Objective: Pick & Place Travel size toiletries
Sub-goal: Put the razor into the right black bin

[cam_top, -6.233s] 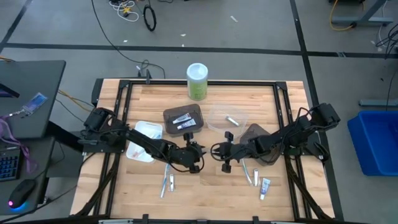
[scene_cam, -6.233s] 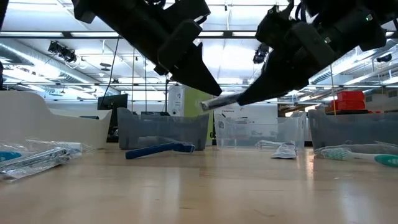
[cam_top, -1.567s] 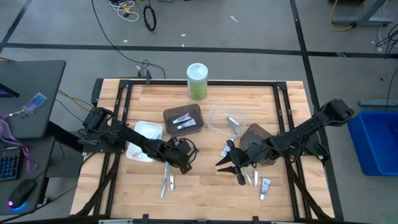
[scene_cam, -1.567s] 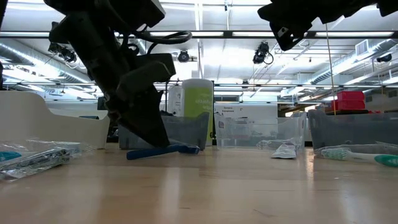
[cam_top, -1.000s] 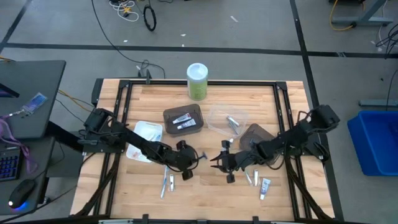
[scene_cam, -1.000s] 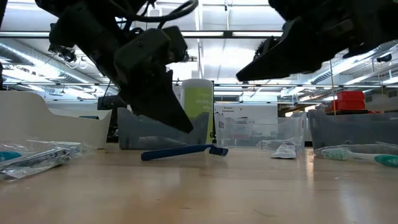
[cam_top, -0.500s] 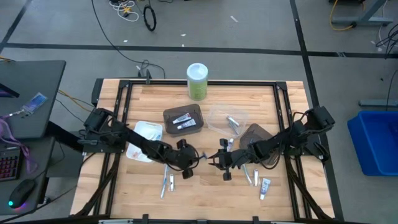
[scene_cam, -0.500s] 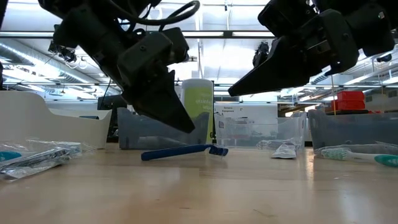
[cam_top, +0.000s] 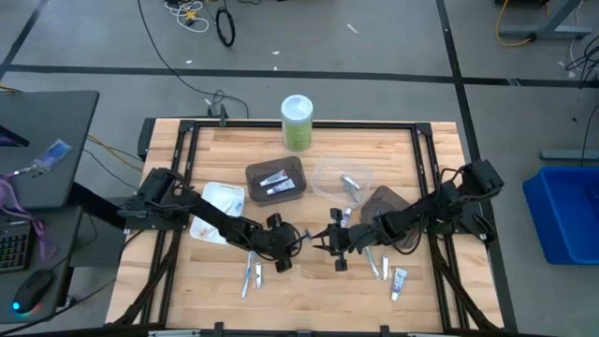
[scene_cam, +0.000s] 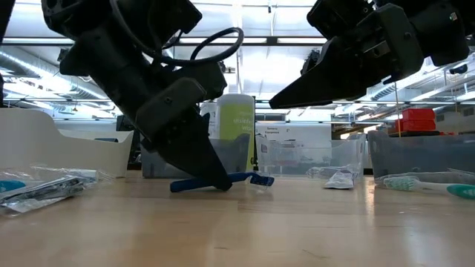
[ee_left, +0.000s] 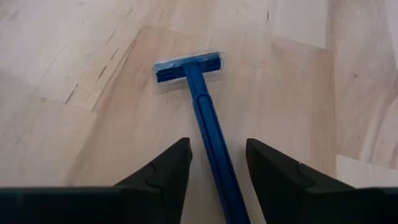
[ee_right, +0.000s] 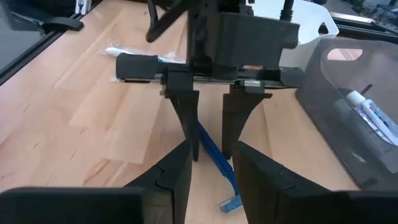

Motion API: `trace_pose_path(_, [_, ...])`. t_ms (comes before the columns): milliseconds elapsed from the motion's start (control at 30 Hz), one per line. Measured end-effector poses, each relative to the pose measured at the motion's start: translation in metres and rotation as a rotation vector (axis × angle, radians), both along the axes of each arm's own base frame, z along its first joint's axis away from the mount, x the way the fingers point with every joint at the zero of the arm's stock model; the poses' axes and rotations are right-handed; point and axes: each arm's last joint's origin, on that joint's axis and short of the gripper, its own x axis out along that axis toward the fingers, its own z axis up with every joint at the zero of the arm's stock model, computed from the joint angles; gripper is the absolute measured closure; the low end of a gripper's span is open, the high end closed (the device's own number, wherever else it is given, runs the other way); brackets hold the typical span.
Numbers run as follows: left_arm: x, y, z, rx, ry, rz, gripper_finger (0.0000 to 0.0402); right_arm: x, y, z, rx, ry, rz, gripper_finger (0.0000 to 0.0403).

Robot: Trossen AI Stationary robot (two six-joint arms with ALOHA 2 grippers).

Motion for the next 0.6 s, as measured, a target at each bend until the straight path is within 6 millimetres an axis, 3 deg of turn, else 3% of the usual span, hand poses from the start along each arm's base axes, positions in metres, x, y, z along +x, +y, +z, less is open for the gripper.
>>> trace_pose_path(100, [-0.0003, 0.0002, -0.0004, 0.003, 0.004, 0.001, 0.0256, 0.0000, 0.0000, 0.0000, 0.000, 0.000, 0.000, 0.0276])
trace_pose_path(300, [-0.0004, 0.0010, -0.0012, 0.013, 0.003, 0.008, 0.0364, 0.0002, -0.0006, 0.0000, -0.002, 0.000, -0.002, 0.0276])
trace_pose_path(600, [0.0063, -0.0017, 0.0026, 0.055, -0.072, -0.053, 0.0357, 0.0020, -0.0061, -0.0004, 0.003, 0.004, -0.023, 0.0272])
